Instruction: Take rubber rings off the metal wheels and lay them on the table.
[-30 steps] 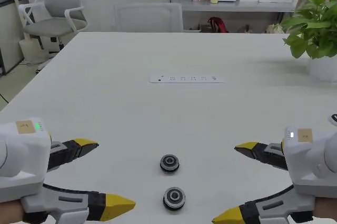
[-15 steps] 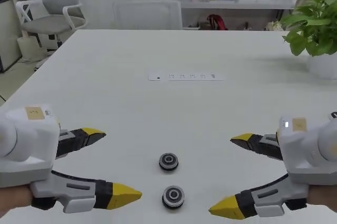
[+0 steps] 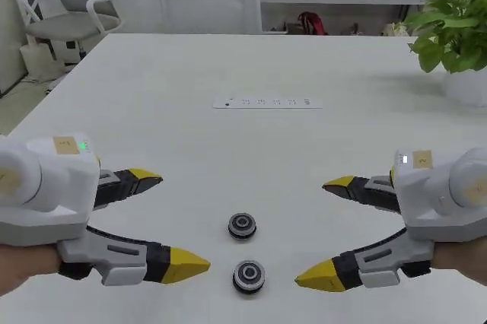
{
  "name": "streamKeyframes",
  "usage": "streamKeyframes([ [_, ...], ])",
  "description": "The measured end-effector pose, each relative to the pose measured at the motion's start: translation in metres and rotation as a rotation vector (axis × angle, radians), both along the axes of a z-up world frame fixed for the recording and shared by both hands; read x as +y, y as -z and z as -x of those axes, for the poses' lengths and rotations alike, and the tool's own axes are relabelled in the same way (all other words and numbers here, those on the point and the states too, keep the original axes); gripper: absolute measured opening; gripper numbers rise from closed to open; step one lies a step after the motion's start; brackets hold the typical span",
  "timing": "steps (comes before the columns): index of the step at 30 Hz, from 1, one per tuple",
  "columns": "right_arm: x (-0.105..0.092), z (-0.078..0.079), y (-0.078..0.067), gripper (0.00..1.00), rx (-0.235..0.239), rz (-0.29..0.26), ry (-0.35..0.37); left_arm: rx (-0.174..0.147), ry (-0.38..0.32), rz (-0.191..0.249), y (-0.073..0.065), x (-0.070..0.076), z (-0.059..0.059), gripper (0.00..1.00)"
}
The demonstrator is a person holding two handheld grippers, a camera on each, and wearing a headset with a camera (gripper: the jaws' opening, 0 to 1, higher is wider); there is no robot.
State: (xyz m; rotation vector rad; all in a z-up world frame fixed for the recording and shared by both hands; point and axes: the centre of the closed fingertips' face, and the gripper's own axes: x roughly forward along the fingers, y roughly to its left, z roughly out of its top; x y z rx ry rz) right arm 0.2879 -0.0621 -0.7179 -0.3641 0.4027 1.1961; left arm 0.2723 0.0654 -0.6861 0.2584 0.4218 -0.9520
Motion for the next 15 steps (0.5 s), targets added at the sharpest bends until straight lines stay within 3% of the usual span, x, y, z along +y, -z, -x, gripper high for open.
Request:
streamKeyframes([
  [15, 0.017, 0.002, 0.007, 0.84, -0.018, 0.021, -0.086, 0.004, 0.053, -0.006, 0.010, -0.010, -0.006, 0.85],
])
